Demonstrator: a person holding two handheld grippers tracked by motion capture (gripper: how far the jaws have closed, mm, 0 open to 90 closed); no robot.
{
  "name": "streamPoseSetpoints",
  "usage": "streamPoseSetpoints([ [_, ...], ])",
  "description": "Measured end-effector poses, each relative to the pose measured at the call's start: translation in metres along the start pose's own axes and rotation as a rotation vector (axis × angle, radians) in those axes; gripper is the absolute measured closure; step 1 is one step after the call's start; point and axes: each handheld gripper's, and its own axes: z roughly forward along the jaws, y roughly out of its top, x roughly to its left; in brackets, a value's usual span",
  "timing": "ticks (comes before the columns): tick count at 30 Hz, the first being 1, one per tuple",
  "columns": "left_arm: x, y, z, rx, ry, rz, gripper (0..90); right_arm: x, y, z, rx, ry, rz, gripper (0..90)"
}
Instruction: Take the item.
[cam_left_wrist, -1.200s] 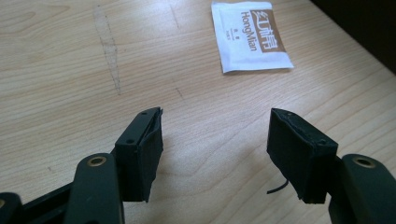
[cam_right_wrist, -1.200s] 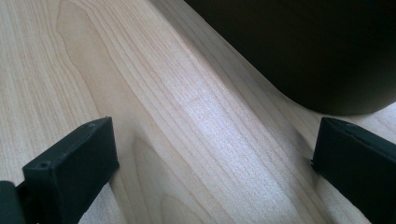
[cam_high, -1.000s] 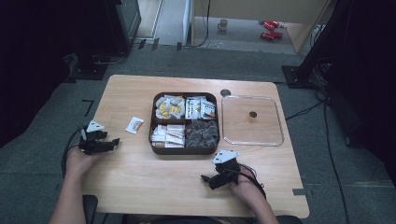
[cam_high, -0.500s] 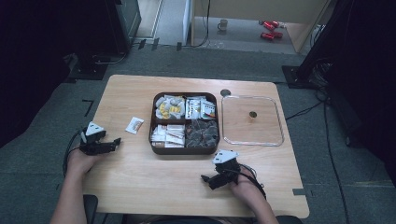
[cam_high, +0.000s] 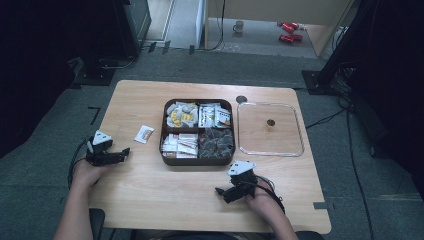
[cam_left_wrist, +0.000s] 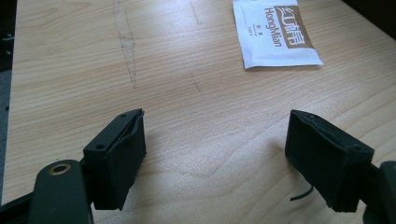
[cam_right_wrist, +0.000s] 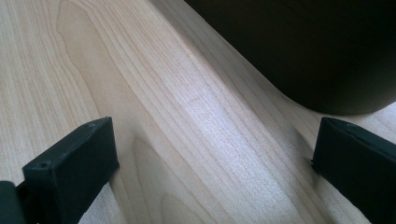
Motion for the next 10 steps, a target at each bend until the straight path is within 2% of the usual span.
streamPoseSetpoints([
  [10, -0.0020, 0.0004, 0.0009, 0.005, 0.026, -0.026, 16.1, 0.0000, 0.0000, 0.0000, 0.000, 0.000, 0.000, 0.0],
])
